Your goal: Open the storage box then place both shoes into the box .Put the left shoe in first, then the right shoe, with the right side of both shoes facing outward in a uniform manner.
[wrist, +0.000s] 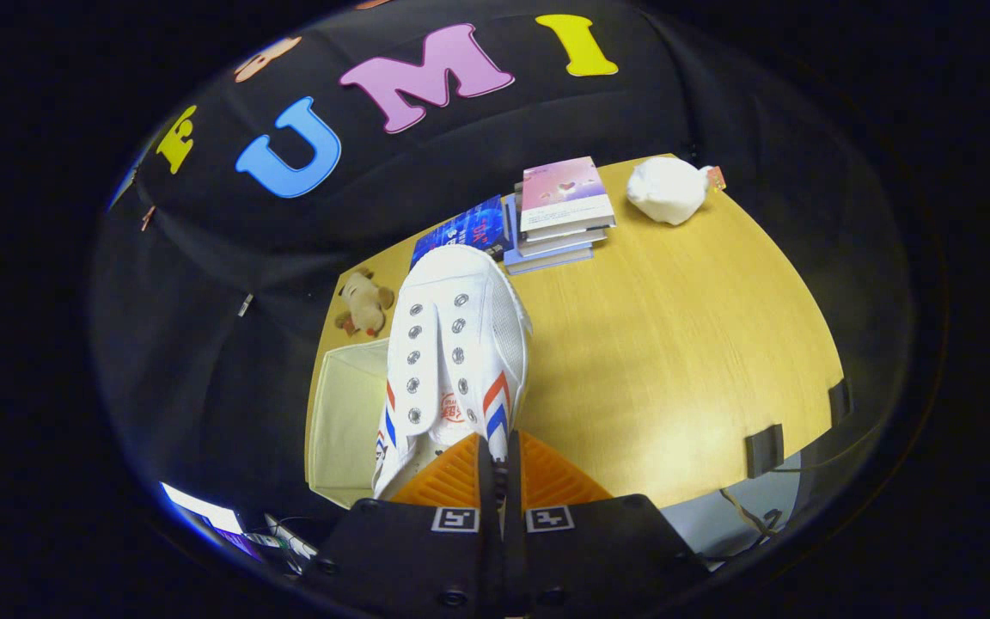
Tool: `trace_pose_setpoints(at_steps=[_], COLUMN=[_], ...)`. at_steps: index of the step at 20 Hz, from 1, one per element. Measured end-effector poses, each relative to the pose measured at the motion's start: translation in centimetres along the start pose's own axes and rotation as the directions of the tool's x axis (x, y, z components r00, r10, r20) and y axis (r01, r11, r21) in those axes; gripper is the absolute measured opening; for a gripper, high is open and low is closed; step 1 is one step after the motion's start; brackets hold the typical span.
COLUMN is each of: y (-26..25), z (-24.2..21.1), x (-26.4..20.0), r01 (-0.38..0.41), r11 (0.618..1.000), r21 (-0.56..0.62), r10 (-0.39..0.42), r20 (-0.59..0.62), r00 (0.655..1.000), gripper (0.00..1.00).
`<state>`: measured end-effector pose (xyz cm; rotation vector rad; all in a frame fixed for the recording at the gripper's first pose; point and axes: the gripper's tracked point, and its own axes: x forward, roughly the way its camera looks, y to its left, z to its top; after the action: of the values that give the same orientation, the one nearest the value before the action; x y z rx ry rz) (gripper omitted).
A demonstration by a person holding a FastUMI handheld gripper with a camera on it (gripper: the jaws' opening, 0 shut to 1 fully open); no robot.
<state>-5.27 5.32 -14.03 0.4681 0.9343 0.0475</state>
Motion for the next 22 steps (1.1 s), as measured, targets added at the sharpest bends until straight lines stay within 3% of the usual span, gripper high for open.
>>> trace_pose_setpoints(at_steps=[6, 13, 22], y=[7.6, 11.9, 13.0], z=[-3.1, -6.4, -8.6], x=[1.4, 5.3, 10.3], r01=[-0.07, -0.064, 0.053], r11=[0.996, 0.995, 0.986], r21=[-0.052, -0.07, -0.155], r10=[0.067, 0.053, -0.085], r20=[-0.049, -0.147, -0.206], r00=[0.997, 0.988, 0.975], gripper=[0.05, 0.05, 0.08])
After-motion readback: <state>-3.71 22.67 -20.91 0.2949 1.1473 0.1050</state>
